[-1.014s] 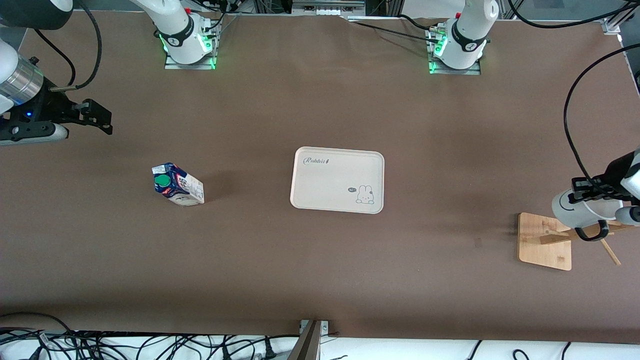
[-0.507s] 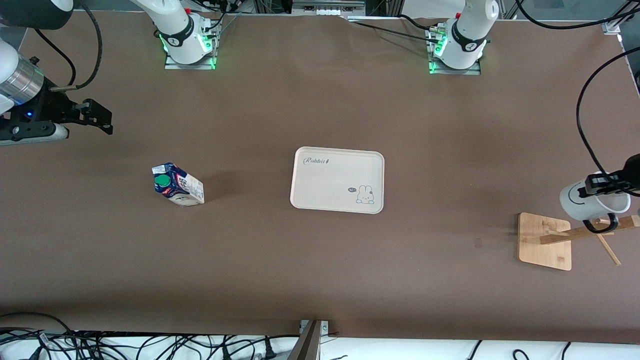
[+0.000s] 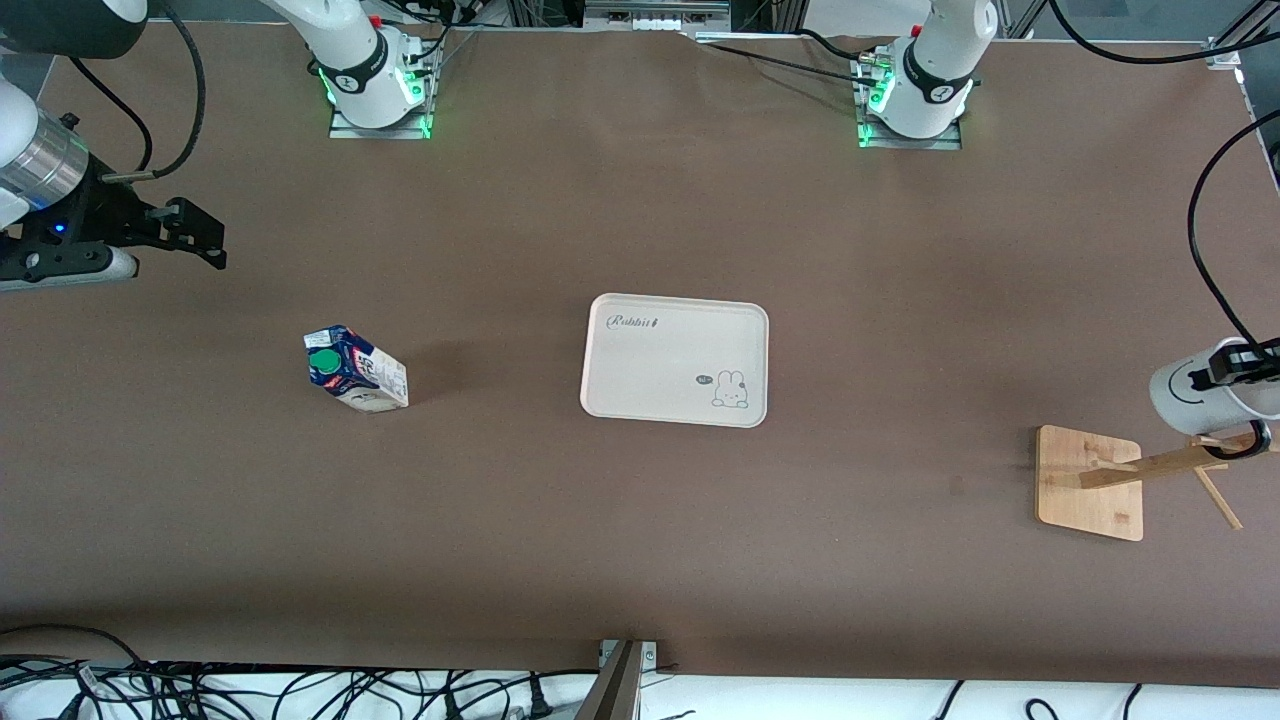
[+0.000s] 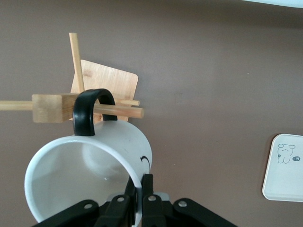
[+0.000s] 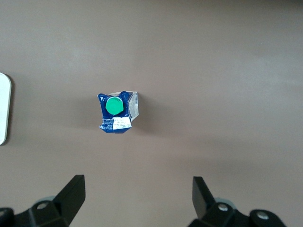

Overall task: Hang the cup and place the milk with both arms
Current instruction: 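Hook the mug handle onto a stand peg and open the left gripper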

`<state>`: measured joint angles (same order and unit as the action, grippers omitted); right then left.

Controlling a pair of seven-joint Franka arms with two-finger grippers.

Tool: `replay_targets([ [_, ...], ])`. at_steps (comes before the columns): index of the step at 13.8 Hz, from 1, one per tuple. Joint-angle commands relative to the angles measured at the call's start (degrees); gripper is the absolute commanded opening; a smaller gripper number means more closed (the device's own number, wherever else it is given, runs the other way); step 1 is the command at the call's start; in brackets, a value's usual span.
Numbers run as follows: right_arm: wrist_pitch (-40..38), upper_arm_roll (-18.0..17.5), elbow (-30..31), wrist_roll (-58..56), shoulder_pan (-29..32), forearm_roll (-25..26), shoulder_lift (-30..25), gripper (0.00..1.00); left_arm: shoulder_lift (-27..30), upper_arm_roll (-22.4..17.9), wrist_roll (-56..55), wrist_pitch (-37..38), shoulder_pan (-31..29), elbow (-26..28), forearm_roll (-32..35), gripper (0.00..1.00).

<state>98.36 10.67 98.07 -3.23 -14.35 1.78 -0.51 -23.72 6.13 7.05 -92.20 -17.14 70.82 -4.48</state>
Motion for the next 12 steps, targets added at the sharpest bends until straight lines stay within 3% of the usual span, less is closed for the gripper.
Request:
replay_targets([
  [1, -0.45, -0.22, -0.86, 0.16, 0.02, 0.51, -0.1, 1.0, 0.43, 0.47, 0.6, 2.19, -0.88, 0.46, -3.93, 1.0],
  [12, 0.25, -0.04, -0.86, 0.16, 0.02, 0.77, 0.08, 1.0, 1.92, 1.17, 0.33, 5.09, 0.17, 0.37, -4.04, 1.0],
])
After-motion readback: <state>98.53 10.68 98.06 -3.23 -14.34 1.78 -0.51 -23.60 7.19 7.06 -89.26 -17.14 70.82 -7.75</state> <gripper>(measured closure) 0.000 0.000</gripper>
